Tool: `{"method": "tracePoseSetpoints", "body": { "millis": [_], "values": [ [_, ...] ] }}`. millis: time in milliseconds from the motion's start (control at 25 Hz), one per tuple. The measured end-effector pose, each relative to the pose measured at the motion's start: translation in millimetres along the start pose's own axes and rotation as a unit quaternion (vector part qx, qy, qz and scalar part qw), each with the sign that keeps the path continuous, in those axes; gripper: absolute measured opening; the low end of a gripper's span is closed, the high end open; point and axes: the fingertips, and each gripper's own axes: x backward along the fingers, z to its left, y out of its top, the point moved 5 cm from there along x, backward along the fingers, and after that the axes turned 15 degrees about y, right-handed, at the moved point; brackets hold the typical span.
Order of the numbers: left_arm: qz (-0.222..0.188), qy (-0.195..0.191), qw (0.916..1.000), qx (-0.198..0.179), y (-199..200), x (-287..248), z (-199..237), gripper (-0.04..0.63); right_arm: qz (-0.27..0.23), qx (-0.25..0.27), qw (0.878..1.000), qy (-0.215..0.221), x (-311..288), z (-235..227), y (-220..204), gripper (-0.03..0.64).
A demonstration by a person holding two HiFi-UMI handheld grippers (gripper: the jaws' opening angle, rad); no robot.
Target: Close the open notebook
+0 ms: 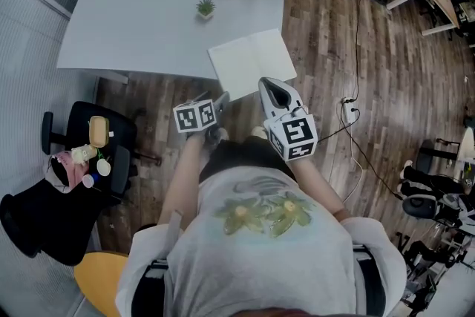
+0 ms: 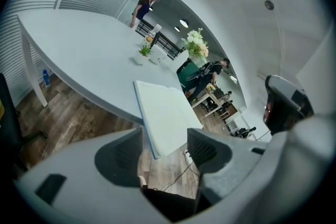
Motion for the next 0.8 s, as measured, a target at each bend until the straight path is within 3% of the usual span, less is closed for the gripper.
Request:
{"method": "tracePoseSetpoints", "body": {
  "millis": [360, 600, 800],
  "values": [
    [0.027, -0.006, 0.9991, 0.032, -2, -25, -1, 0.252, 0.015, 0.011, 1.0, 0.02, -9, -23, 2, 0.018],
    [0.037, 0.009, 0.9985, 0.04, -3, -46, 2, 0.252, 0.027, 0.015, 0.999, 0.04, -16, -39, 2, 0.018],
    [0.059, -0.016, 0.9968, 0.051, -8, -61, 0, 0.25, 0.037, 0.012, 0.998, 0.051, -20, -51, 0, 0.018]
  ]
}}
